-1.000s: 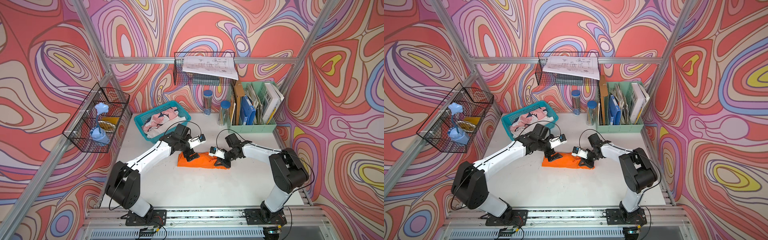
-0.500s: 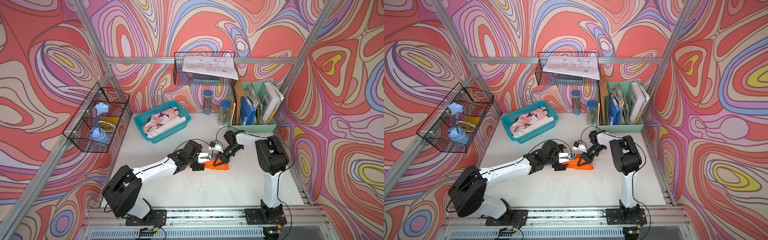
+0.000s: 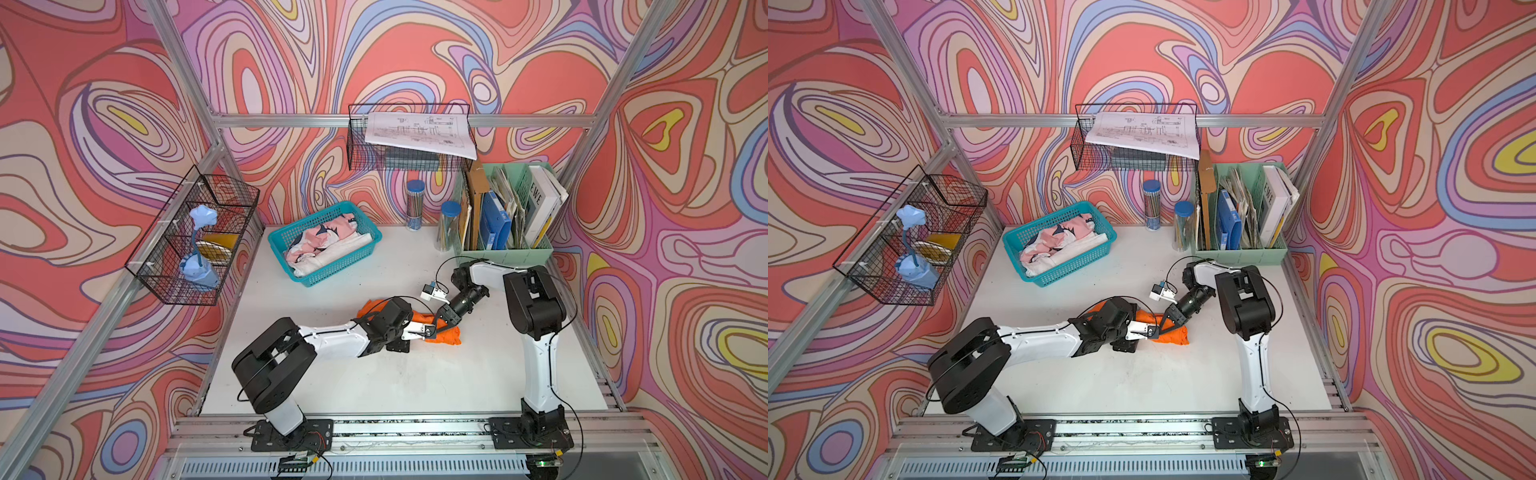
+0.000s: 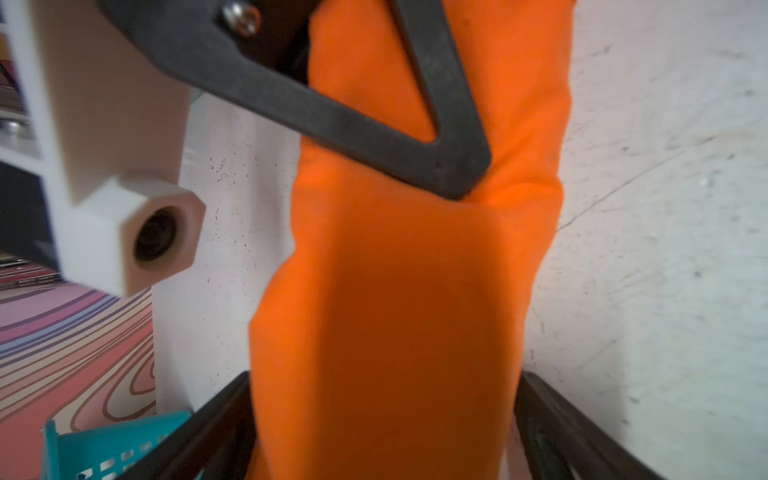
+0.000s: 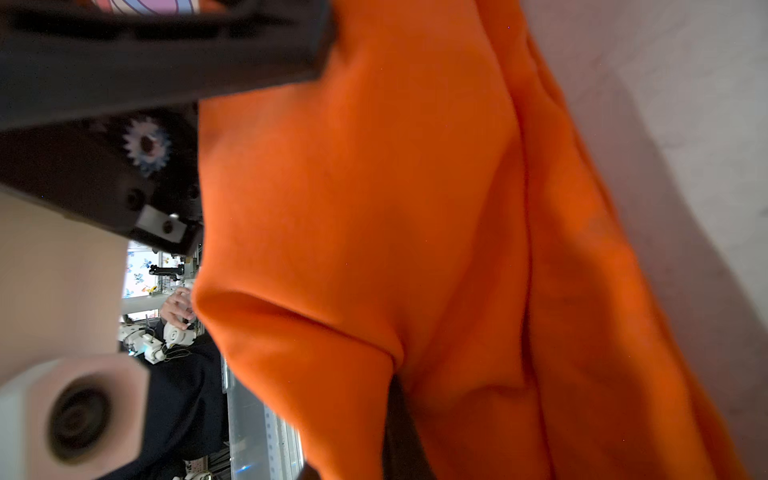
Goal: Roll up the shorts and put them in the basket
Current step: Roll the shorts at the center of the board, then pick up the shorts from the center of the board.
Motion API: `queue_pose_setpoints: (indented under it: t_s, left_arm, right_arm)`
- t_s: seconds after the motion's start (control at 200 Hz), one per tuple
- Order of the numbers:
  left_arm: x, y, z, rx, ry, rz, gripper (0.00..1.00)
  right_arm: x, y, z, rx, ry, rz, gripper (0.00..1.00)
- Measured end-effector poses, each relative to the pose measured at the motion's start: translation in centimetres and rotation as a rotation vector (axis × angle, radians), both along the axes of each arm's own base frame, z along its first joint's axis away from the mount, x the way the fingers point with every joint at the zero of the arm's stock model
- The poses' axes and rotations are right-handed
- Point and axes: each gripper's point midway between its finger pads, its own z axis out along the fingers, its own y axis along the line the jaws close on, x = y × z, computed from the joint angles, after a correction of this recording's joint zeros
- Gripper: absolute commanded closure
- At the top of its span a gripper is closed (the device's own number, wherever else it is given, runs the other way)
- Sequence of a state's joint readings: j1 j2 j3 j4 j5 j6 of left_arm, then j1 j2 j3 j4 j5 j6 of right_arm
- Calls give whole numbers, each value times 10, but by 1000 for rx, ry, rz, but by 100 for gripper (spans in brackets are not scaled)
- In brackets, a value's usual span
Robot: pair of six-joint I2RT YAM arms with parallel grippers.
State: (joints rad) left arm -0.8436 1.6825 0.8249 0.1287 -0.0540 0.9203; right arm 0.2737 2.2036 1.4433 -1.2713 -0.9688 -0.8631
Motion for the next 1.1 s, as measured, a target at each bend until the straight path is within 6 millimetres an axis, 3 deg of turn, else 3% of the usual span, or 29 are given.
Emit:
queue_pose_setpoints:
  t_s: [0.18,0.245,0.315,0.376,0.401,0.436,0.561,0.636,0.641,0.646,0.651,0.661,0.676,0.771,0.856,1.101]
  left_arm:
    - [14,-5,-3,3,-29,7,2]
    - [16,-3,-3,-4,-21,10,7]
    - [18,-3,-5,-3,-3,11,27]
    - [19,-4,-9,4,21,8,68]
    - [18,-4,-11,8,31,4,81]
    - [18,-5,-13,11,41,0,89]
    - [15,-8,-14,14,64,-14,95]
    - [14,-7,-13,20,76,-17,96]
    - [14,-7,-13,21,77,-17,96]
    - [14,-7,-14,21,78,-16,96]
    - [14,-7,-13,20,78,-17,97]
    - [14,-7,-13,21,78,-16,97]
    - [14,-7,-13,21,79,-16,97]
    - [13,-5,-9,13,88,-9,100]
    - [11,-2,-3,4,91,-2,100]
    - [16,16,40,-38,59,53,100]
  right_arm:
    - [-5,-1,0,1,37,9,100]
    - [-5,-1,0,5,41,9,100]
    - [-5,-1,0,8,39,9,100]
    - [-4,-1,0,10,40,6,100]
    - [-4,-1,1,12,40,5,100]
    - [-4,-1,1,13,40,3,100]
    - [-2,0,1,14,45,-8,100]
    - [-1,0,0,2,64,-34,71]
    - [-1,-1,0,2,63,-36,64]
    - [0,-1,0,2,62,-38,51]
    - [0,-1,0,1,62,-38,28]
    - [0,-1,-1,-4,66,-45,12]
    - [0,-2,-1,-12,68,-50,3]
    - [7,-11,-5,-58,61,-101,2]
    - [18,-18,6,-75,72,-182,2]
    - [73,-89,2,-328,-132,-481,2]
